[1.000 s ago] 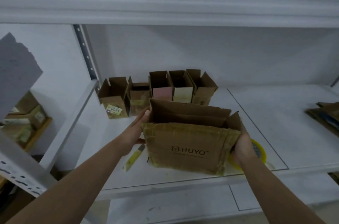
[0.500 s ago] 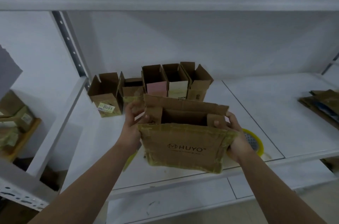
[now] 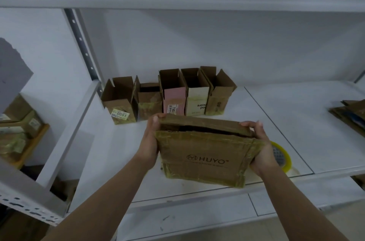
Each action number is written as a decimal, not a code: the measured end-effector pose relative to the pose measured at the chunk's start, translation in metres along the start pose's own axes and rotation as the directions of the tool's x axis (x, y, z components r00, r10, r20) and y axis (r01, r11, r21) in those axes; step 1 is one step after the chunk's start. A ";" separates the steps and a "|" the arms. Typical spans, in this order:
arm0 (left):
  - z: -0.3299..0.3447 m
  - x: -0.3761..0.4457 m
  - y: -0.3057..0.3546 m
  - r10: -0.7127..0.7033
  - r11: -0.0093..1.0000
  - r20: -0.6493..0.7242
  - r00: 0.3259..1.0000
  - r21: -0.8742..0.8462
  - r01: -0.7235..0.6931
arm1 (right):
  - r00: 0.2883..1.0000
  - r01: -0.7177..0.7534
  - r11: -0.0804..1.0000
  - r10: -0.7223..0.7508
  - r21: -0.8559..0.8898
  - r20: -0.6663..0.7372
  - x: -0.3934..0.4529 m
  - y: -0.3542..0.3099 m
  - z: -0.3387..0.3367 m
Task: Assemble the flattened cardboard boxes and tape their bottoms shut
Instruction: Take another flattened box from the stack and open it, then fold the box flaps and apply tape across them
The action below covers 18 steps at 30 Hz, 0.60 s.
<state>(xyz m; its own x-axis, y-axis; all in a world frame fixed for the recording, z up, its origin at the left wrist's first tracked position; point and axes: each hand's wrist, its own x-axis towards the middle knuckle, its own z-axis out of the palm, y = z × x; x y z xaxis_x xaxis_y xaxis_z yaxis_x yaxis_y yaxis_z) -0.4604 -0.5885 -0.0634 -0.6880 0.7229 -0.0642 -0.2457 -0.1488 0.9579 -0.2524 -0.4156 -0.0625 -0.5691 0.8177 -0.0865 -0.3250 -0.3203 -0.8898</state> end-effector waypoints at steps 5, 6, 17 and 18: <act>-0.006 -0.005 -0.003 0.005 1.000 0.090 0.996 -0.030 -0.003 | 0.997 0.037 0.987 -0.048 -0.158 -0.066 0.007 0.003 -0.003; -0.008 -0.005 -0.005 0.011 1.000 0.107 0.994 -0.022 -0.009 | 0.997 0.026 0.988 -0.037 -0.151 -0.069 0.006 0.002 -0.003; 0.007 -0.012 0.013 -0.039 0.994 -0.114 0.993 0.100 0.050 | 0.989 -0.124 0.991 0.119 -0.057 -0.085 -0.001 -0.010 -0.003; 0.009 -0.012 0.014 -0.032 0.991 -0.122 0.992 0.125 0.048 | 0.990 -0.125 0.989 0.120 -0.079 -0.067 -0.003 -0.010 -0.003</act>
<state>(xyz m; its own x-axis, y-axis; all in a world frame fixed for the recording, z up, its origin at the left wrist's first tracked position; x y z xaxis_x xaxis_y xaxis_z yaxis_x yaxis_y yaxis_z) -0.4498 -0.5933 -0.0465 -0.7577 0.6397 -0.1288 -0.1909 -0.0286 0.9812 -0.2450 -0.4136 -0.0541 -0.5522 0.8034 -0.2227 -0.1903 -0.3815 -0.9046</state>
